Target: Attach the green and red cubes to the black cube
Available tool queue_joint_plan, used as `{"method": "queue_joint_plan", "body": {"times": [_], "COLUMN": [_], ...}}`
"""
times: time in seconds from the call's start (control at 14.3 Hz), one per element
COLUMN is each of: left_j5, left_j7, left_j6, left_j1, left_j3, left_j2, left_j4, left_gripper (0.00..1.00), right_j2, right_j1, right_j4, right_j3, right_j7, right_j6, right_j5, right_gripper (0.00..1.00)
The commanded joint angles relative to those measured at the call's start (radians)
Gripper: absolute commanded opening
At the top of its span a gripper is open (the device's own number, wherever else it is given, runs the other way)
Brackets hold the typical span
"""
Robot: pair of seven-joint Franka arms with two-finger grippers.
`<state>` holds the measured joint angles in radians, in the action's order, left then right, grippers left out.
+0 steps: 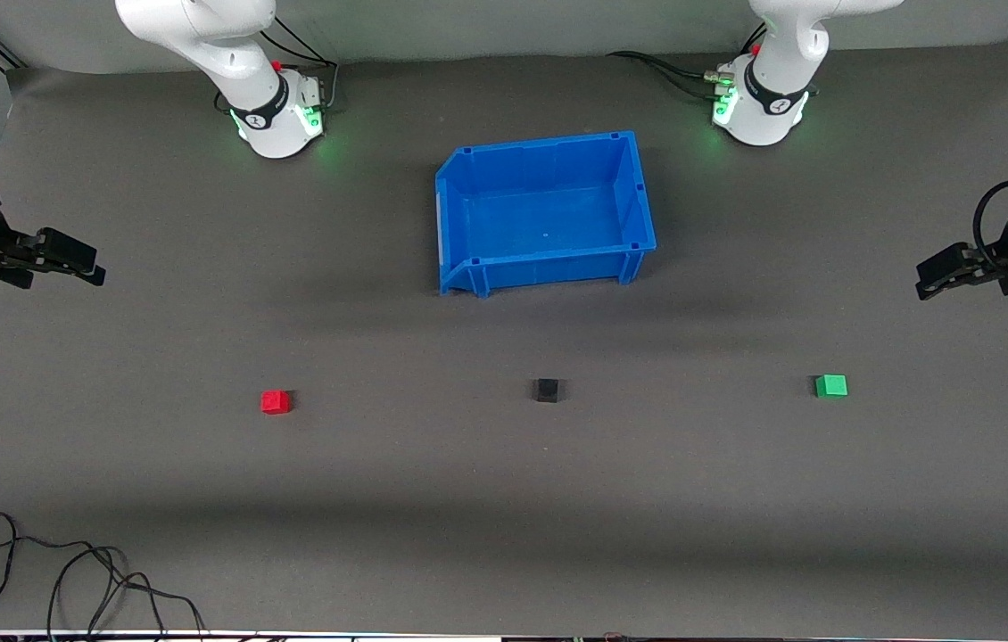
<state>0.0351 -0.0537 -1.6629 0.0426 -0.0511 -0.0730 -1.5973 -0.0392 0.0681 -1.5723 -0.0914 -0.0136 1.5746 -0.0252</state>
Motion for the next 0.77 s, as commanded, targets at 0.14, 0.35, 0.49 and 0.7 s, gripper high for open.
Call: {"method": "queue_joint_plan", "body": {"times": [0.14, 0.35, 0.49, 0.7], "left_j5": [0.014, 0.014, 0.014, 0.014], "left_j7": [-0.018, -0.017, -0.018, -0.014], "left_j6": [-0.127, -0.303, -0.388, -0.461], "left_j1": [0.023, 0.037, 0.052, 0.054], "left_j3": [0.005, 0.007, 0.005, 0.005], "left_j2": [-0.056, -0.083, -0.135, -0.244], "left_j4": [-0.077, -0.205, -0.242, -0.234], "left_gripper": [0.99, 1.0, 1.0, 1.0], "right_j2": [-0.073, -0.116, -0.125, -0.142], "right_j1": [0.012, 0.024, 0.047, 0.068], "right_j4": [0.101, 0.156, 0.163, 0.166], "right_j3": [-0.01, -0.002, -0.002, -0.004], "right_j7": [0.206, 0.551, 0.808, 1.164], "right_j6": [0.005, -0.002, -0.002, -0.002], "right_j5": [-0.022, -0.024, -0.024, -0.056], "right_gripper": [1.0, 1.0, 1.0, 1.0]}}
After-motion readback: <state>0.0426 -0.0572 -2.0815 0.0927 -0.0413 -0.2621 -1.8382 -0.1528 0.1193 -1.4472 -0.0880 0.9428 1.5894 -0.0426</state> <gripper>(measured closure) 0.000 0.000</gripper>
